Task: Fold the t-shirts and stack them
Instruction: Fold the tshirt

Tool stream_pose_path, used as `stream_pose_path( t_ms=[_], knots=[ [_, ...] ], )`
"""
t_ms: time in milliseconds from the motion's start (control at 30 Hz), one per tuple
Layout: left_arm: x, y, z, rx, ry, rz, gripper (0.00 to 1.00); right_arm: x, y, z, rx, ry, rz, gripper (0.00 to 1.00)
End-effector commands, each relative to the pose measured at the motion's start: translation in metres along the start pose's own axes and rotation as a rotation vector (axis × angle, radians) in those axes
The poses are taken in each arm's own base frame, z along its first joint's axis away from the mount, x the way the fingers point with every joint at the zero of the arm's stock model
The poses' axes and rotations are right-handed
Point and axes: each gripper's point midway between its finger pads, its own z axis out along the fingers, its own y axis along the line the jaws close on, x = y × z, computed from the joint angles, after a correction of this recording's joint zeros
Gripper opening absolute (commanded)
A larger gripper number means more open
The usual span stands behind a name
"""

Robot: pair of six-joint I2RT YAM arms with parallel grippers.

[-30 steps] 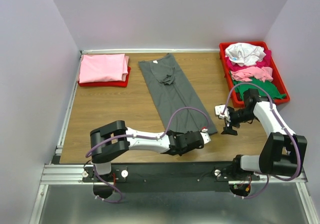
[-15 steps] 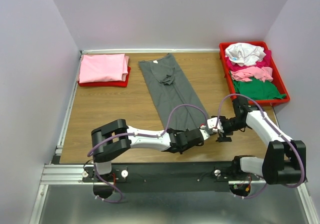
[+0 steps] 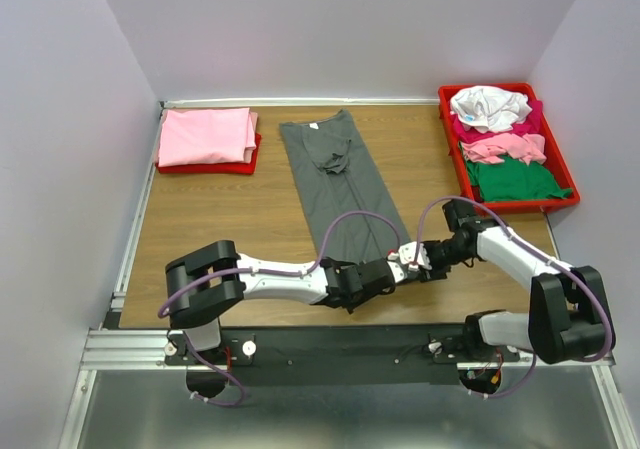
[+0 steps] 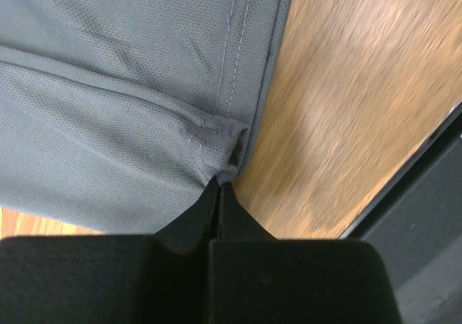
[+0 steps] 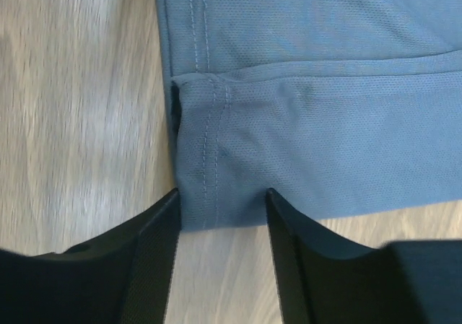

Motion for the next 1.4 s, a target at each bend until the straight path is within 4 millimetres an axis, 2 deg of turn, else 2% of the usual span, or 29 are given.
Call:
stream_pose_path(
  t_ms=[0,100,133,167,200,333,433,600,633,1000,1200,1367],
  knots=[
    [-0.022,-0.022,-0.003,0.107,-0.095,-0.056,0.00,0.021,0.023,0.017,-0.061,0.113,-0.012,0.54],
    [-0.019,-0.023,-0.004,0.114,-0.096,-0.069,0.00,0.018,0.025,0.019,-0.065,0.105,0.007,0.52],
    [-0.016,-0.023,-0.004,0.116,-0.093,-0.068,0.00,0.011,0.023,0.019,-0.053,0.073,0.069,0.57],
    [-0.015,-0.023,-0.003,0.118,-0.087,-0.072,0.00,0.001,0.009,0.014,-0.020,0.046,0.086,0.60],
    [-0.013,-0.023,-0.003,0.119,-0.084,-0.071,0.00,-0.007,0.003,0.010,-0.008,0.020,0.107,0.63],
    [-0.002,-0.026,-0.002,0.127,-0.064,-0.078,0.00,-0.052,-0.022,-0.010,0.071,-0.138,0.144,0.70],
    [0.003,-0.027,-0.005,0.134,-0.071,-0.093,0.00,-0.066,-0.031,-0.023,0.106,-0.166,0.132,0.71],
    [0.004,-0.033,-0.014,0.180,-0.114,-0.141,0.00,-0.056,-0.021,-0.025,0.094,-0.114,0.135,0.74],
    [0.011,-0.033,-0.013,0.183,-0.104,-0.143,0.00,-0.054,-0.018,-0.024,0.087,-0.111,0.139,0.74],
    [0.016,-0.040,-0.029,0.244,-0.169,-0.260,0.00,-0.031,0.039,-0.002,-0.106,-0.069,0.091,0.76],
    [0.014,-0.044,-0.036,0.283,-0.212,-0.345,0.00,-0.030,0.049,0.003,-0.135,-0.073,0.062,0.77],
    [0.005,-0.045,-0.043,0.307,-0.276,-0.419,0.00,-0.031,0.059,0.009,-0.159,-0.057,0.039,0.76]
  ],
)
